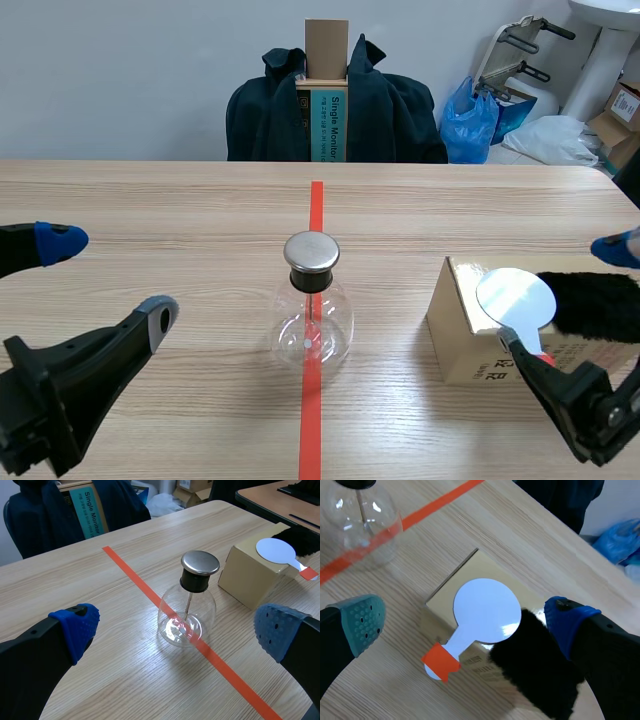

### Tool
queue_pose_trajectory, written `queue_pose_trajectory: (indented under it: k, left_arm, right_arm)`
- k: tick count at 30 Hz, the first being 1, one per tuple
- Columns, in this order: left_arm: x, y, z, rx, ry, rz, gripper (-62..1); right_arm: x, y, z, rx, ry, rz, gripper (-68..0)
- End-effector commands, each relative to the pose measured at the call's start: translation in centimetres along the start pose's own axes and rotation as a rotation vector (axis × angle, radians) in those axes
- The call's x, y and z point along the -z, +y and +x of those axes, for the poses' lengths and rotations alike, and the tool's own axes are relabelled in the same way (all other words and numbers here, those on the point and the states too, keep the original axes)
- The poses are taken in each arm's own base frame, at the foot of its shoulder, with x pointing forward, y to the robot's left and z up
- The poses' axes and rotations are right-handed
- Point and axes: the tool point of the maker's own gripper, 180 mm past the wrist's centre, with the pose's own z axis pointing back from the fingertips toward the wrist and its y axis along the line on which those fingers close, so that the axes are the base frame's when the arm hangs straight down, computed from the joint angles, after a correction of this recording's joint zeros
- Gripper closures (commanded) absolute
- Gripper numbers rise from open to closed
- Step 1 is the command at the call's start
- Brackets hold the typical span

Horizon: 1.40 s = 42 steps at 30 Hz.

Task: Do the electroscope experiment.
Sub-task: 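Pick up the white charging plate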

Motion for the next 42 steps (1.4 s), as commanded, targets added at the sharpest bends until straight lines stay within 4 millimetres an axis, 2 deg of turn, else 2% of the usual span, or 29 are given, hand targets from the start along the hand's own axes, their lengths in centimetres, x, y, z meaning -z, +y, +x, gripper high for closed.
queue_pose_trajectory:
  k: [1,4,6,8,13,20,22,26,29,33,42]
  left_arm:
    - [0.0,-0.2,0.9,0.005,-0.026,-0.008,-62.3]
    - [0.0,-0.2,0.9,0.005,-0.026,-0.008,-62.3]
    - [0.0,-0.2,0.9,0.005,-0.026,-0.008,-62.3]
    - [0.0,-0.2,0.9,0.005,-0.026,-0.008,-62.3]
    - [0.0,-0.2,0.9,0.005,-0.025,-0.008,-62.3]
    - [0.0,-0.2,0.9,0.005,-0.026,-0.008,-62.3]
    - [0.0,-0.2,0.9,0.005,-0.026,-0.008,-62.3]
    - [0.0,-0.2,0.9,0.005,-0.026,-0.008,-62.3]
    - [0.0,-0.2,0.9,0.005,-0.026,-0.008,-62.3]
    - [0.0,-0.2,0.9,0.005,-0.025,-0.008,-62.3]
    - [0.0,-0.2,0.9,0.005,-0.026,-0.008,-62.3]
  right_arm:
    - [-0.3,0.6,2.6,-0.077,-0.073,0.018,-67.9]
    - [-1.0,2.7,3.4,-0.258,-0.069,0.078,-67.9]
    - [-1.6,4.4,2.8,-0.402,-0.023,0.117,-67.9]
    - [-1.9,5.2,1.7,-0.542,0.033,0.111,-67.9]
    - [-3.1,5.6,-1.5,-0.815,0.153,0.016,-67.9]
    - [-4.0,6.5,-6.6,-1.036,0.174,-0.060,-67.9]
    - [-3.8,6.4,-7.9,-1.081,0.181,-0.085,-67.9]
    - [-2.4,5.1,-9.3,-1.093,0.216,-0.141,-67.9]
    - [-1.1,4.6,-9.3,-1.091,0.218,-0.170,-67.9]
    - [0.2,3.6,-8.3,-1.082,0.225,-0.243,-67.9]
    - [1.3,3.3,-7.0,-1.064,0.212,-0.310,-67.9]
